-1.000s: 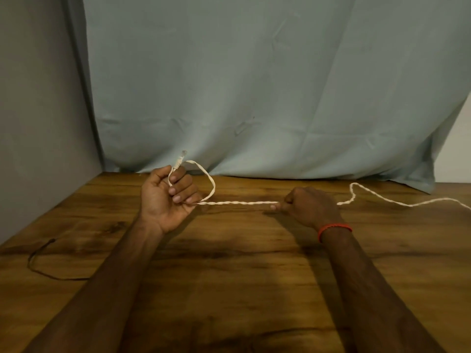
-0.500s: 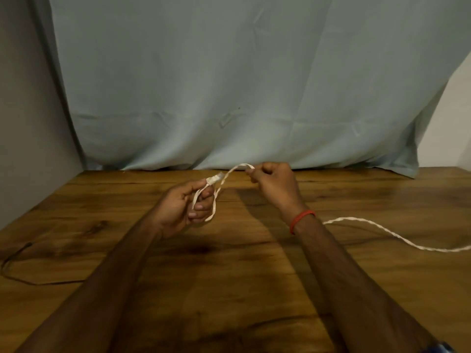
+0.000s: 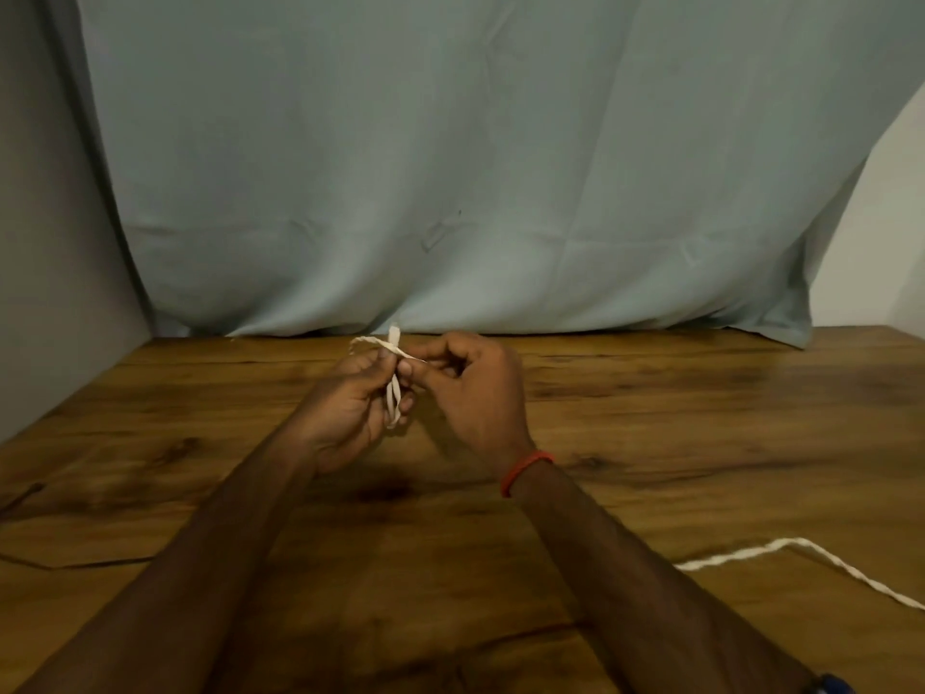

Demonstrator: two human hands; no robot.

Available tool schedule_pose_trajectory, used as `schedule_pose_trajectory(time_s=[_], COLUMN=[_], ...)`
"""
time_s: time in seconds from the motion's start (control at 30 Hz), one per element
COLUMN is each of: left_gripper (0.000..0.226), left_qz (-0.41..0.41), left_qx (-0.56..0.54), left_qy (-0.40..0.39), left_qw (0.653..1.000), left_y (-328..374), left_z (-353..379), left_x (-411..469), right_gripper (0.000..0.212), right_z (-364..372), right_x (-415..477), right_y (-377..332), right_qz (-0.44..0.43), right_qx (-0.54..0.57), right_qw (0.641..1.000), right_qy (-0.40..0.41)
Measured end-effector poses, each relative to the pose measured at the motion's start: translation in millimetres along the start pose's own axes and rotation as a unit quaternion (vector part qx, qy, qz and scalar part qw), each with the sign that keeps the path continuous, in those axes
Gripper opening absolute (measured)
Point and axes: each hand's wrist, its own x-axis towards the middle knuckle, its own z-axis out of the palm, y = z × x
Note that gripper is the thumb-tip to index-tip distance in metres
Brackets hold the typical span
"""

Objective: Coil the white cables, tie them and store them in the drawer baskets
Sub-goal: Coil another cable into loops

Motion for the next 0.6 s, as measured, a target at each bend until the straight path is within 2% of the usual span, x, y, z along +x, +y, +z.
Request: schedule_pose_trajectory(time_s=[0.1, 0.17, 0.3, 0.4, 0.5, 0.6], left_gripper=[0.026, 0.024, 0.027, 0.030, 0.031, 0.037], left_qz=[0.002, 0.014, 0.025, 0.039, 0.054, 0.083], left_qx=[0.006, 0.013, -0.008, -0.081, -0.186, -0.292], left_qy=[-0.015, -0.011, 0.043, 0.076, 0.098, 0.107], left_qw=[1.000, 1.000, 0.999, 0.993, 0.976, 0.947], left_y=[3.0, 4.3, 3.0, 7.2, 12.9, 23.9], left_z=[1.4, 3.9, 6.5, 6.6, -3.3, -20.1], left_x=[-2.2, -3.0, 0.0, 1.5, 7.4, 8.0], right_gripper=[0.005, 0.005, 0.014, 0.029, 0.046, 0.035], right_z=[-4.1, -8.5, -5.1, 1.0, -1.0, -8.2], right_x=[0.4, 2.2, -0.6, -3.8, -4.8, -8.1], right_y=[0.8, 3.6, 8.1, 9.8, 8.8, 8.5], right_qz=[0.063, 0.063, 0.053, 0.036, 0.057, 0.099], right_qx=[0.042, 0.036, 0.011, -0.010, -0.008, -0.007], right_qw=[0.996, 0.997, 0.996, 0.991, 0.979, 0.955], right_qy=[0.049, 0.037, -0.065, -0.127, -0.195, -0.280])
